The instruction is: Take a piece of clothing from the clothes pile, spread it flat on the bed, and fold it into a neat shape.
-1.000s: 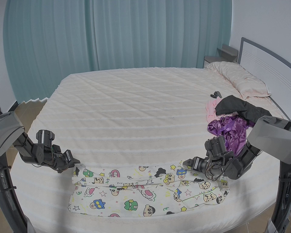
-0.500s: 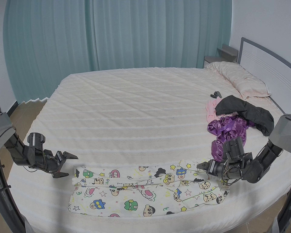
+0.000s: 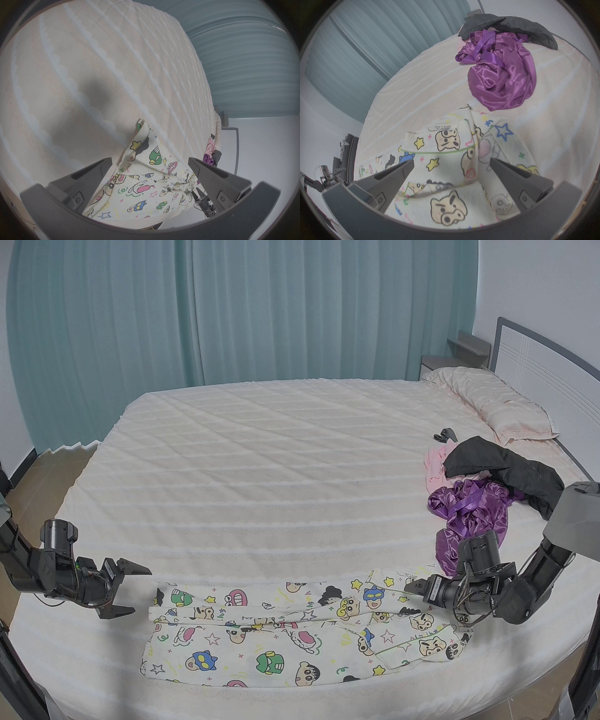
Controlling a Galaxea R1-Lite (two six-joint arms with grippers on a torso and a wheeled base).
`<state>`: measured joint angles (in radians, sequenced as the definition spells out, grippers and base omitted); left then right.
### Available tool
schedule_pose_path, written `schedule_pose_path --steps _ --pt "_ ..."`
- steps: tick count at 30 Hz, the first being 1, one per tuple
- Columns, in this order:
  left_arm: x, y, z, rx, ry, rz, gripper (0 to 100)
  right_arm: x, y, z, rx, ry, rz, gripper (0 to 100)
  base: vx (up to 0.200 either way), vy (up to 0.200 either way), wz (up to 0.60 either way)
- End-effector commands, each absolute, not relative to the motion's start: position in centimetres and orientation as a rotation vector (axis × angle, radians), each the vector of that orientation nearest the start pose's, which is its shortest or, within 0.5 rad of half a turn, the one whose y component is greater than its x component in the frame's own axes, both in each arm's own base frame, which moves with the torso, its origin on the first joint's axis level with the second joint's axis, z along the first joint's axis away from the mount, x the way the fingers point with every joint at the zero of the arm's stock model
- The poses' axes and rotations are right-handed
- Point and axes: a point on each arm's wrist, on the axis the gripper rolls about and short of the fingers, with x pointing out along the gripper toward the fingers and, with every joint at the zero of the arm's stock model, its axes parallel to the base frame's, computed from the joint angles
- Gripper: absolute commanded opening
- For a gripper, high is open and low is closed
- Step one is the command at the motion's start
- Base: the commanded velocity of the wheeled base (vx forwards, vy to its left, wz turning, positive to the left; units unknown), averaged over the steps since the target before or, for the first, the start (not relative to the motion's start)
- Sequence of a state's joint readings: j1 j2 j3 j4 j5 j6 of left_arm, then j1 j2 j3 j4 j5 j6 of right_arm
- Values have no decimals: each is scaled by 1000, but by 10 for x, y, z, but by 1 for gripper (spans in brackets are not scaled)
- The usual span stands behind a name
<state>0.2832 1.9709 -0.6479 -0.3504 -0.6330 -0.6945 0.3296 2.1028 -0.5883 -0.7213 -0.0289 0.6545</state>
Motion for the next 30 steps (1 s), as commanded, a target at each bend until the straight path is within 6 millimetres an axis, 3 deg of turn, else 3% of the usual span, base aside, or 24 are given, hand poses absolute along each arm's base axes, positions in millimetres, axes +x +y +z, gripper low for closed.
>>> schedule_pose_path --steps 1,2,3,9,20,29,30 --pt "278 67 46 -1071 974 -7 100 310 105 -11 460 875 3 100 0 0 0" --pt "277 67 45 -1073 977 -4 100 312 106 -17 455 891 -1 100 0 0 0" --pt "277 66 45 -1071 979 -6 100 313 107 -20 455 894 -3 0 0 0 0" --pt "276 66 44 -1071 982 -5 100 317 103 -17 467 871 -20 0 0 0 0" --pt "274 65 43 -1071 989 -4 100 314 85 8 524 808 -53 0 0 0 0" --pt "274 65 43 -1069 989 -6 100 307 84 0 509 843 -63 0 0 0 0" --pt "274 65 43 -1069 989 -6 100 307 84 0 509 843 -63 100 0 0 0"
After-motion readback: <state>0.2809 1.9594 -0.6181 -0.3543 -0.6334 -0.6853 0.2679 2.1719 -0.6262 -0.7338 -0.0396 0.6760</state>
